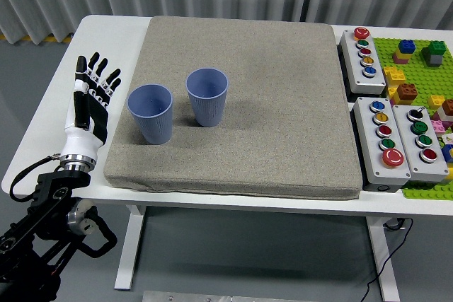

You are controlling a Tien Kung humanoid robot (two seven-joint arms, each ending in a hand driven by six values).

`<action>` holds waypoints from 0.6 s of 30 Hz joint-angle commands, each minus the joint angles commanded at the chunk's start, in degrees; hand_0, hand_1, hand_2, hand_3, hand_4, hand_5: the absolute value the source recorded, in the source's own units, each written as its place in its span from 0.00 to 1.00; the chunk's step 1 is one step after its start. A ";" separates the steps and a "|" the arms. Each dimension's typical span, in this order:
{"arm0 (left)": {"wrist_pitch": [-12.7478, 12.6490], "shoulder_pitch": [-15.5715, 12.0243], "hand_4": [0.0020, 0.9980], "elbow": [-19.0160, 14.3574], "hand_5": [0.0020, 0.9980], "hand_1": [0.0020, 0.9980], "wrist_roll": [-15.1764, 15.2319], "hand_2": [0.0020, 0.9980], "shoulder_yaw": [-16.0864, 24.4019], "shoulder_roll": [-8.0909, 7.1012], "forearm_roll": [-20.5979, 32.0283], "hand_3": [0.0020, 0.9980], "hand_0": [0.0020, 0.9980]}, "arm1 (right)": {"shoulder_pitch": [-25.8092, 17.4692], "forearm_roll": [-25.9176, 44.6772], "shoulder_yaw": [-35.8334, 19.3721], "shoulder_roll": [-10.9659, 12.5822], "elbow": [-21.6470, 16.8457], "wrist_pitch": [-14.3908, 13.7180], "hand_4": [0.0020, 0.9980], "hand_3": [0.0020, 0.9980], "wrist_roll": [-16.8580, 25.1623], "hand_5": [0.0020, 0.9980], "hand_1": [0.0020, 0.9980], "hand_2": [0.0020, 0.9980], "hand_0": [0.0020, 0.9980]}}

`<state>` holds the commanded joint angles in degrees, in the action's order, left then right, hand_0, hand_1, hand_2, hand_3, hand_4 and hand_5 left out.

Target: Pick cup pour cup place

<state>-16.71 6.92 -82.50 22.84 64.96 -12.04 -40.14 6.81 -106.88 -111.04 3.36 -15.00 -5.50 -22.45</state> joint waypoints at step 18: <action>-0.59 0.25 0.92 -0.10 1.00 0.87 -0.10 1.00 -1.33 0.05 -0.27 0.98 0.87 | -0.26 -0.18 -0.17 0.03 0.03 0.12 0.00 0.54 0.11 0.00 0.63 0.54 0.65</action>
<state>-17.30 7.17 -82.60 22.74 63.62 -11.99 -40.40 6.55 -107.06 -111.21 3.38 -14.97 -5.38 -22.34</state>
